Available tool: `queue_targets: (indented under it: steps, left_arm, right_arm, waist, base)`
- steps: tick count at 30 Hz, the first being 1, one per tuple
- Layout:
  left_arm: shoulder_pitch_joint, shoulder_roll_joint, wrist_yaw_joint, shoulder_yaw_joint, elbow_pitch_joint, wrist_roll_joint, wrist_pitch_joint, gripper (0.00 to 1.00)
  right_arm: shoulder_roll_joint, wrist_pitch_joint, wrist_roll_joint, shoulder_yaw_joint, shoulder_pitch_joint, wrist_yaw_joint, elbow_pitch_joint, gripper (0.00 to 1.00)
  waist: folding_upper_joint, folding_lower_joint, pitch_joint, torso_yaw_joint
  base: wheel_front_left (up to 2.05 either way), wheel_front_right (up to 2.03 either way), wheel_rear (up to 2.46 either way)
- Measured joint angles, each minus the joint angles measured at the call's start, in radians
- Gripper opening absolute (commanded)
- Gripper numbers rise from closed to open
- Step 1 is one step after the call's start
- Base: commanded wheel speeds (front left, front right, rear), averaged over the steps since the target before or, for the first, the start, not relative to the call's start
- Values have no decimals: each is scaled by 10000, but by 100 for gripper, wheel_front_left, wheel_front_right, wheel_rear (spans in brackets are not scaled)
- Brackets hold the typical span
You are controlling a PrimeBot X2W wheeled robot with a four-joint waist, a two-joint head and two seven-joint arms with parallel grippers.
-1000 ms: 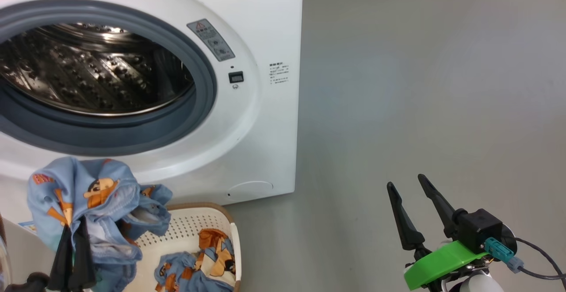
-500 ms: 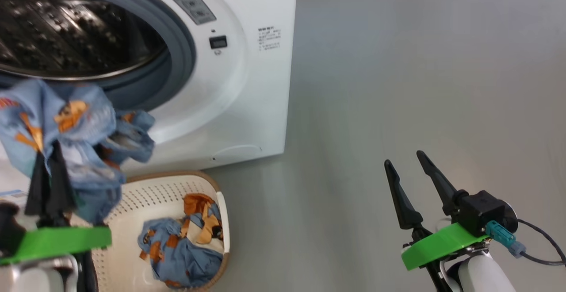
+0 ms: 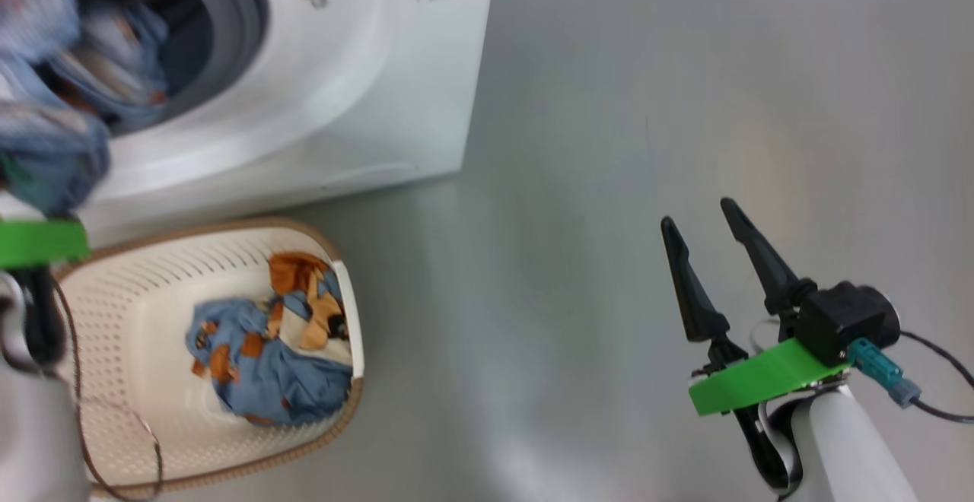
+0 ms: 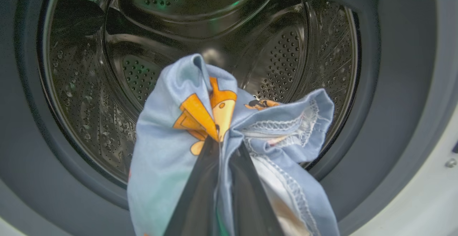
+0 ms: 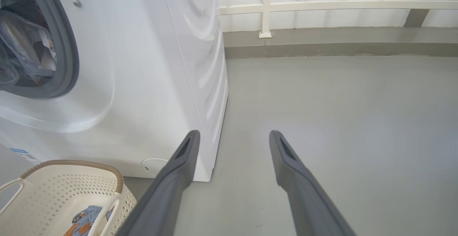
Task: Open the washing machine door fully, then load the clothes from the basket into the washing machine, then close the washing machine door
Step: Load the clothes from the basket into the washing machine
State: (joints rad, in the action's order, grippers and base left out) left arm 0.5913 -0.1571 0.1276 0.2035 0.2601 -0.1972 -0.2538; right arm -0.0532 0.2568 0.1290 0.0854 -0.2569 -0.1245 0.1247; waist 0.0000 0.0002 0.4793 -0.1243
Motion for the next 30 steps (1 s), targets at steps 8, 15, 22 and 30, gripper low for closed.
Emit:
queue_targets:
  steps: [8, 15, 22, 30]
  left_arm:
    - [2111, -740, 2, -533, 1666, -368, 2, 0]
    - [4238, -1559, 2, -1394, 3195, -1172, 629, 0]
    - [6009, -2272, 2, -2437, 4263, -1795, 1620, 0]
    - [7249, -2635, 2, -2884, 4782, -2604, 1457, 0]
  right_arm:
    - [-6, 0, 77, 192, -384, 0, -50, 100]
    - [-4, 0, 504, 362, -565, 0, 115, 100]
    - [-4, 0, 667, 654, -779, 0, 130, 100]
    - [-8, 0, 1099, 947, -983, 0, 119, 100]
  waist:
    - [0, 0, 1197, -153]
    - [0, 0, 1965, -277]
    - [0, -1, 2496, -439]
    - [0, -1, 3121, -675]
  base:
    - [0, 0, 0]
    - [0, 0, 0]
    - [0, 0, 0]
    - [0, 0, 0]
